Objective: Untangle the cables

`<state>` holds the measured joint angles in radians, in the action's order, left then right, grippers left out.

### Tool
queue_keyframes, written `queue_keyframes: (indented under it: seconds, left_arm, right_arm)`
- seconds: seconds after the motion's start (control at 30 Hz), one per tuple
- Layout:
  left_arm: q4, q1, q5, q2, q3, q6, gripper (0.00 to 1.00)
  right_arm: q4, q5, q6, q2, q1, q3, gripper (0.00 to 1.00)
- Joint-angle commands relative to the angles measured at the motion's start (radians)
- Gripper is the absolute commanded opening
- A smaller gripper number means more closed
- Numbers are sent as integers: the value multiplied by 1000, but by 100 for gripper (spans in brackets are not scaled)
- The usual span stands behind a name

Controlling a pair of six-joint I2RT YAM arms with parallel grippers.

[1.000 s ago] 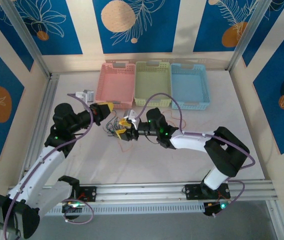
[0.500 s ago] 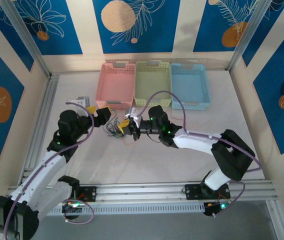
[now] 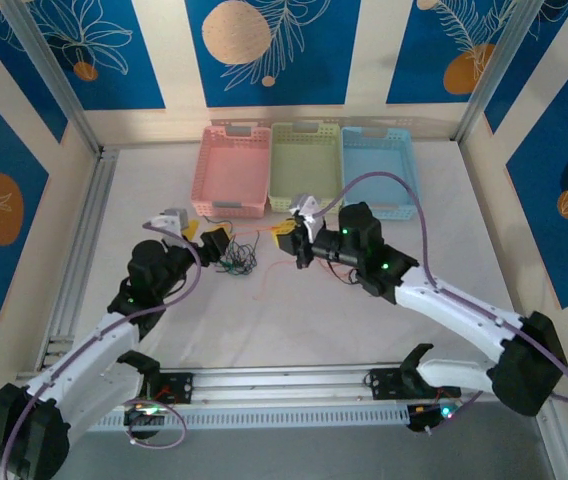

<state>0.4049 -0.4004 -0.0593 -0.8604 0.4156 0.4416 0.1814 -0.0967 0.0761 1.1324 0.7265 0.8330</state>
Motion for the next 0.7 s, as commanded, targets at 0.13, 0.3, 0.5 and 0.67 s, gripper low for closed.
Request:
queue_keyframes:
  seconds: [0.13, 0.3, 0.5, 0.67]
  left_arm:
    - [-186, 83, 337, -23, -71, -26, 93]
    - [-152, 83, 277, 16, -94, -37, 100]
    - [-22, 83, 113, 102, -169, -65, 100]
    - [0, 83, 74, 126, -185, -70, 100]
  right_arm:
    - [41, 156, 88, -179, -189, 230, 0]
    - [-22, 181, 154, -97, -292, 328, 0]
    - [15, 32, 187, -6, -310, 274, 0]
    - [69, 5, 148, 68, -260, 189, 0]
